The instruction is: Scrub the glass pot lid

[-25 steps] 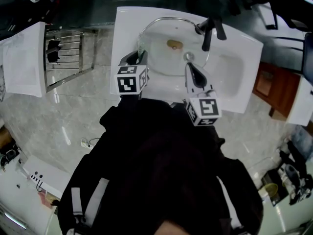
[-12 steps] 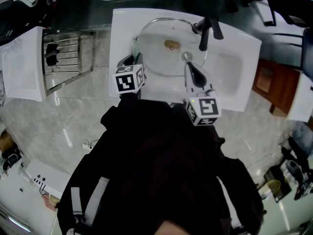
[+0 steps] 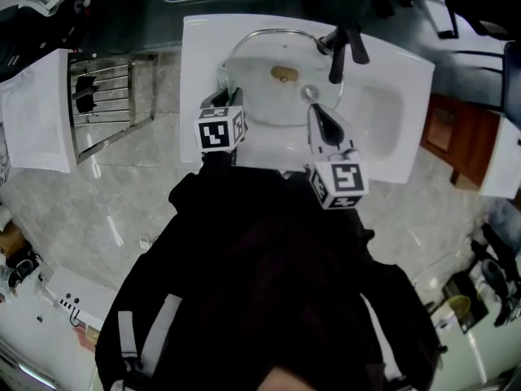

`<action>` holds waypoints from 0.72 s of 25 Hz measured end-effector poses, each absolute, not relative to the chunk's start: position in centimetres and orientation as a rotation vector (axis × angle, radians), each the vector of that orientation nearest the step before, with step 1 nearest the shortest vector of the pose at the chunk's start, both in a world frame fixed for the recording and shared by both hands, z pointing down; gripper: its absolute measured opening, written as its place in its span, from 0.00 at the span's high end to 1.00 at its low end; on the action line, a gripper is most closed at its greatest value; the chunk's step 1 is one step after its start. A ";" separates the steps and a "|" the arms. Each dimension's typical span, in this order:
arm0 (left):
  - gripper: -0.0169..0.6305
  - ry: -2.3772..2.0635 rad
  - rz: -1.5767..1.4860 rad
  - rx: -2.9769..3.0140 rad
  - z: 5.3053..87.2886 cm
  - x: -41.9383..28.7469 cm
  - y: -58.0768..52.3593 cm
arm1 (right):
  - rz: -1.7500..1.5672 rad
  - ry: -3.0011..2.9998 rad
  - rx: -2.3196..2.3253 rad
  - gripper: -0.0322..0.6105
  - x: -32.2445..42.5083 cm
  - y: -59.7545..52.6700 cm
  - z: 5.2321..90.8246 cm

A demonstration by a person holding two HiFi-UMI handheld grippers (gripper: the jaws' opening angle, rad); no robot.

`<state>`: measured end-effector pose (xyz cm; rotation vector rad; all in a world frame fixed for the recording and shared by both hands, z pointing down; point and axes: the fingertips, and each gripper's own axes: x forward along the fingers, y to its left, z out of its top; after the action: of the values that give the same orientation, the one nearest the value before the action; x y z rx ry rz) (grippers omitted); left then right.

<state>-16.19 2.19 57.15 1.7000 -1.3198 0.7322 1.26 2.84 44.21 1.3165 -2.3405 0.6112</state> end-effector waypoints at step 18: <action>0.88 -1.252 0.761 1.706 58.8 -14.9 2.0 | 0.655 -2.305 1.371 0.95 2.3 3.2 44.9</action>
<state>-14.90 2.03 58.82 1.7057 -1.2518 0.7614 2.25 3.18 44.87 1.3715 -2.3048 0.6553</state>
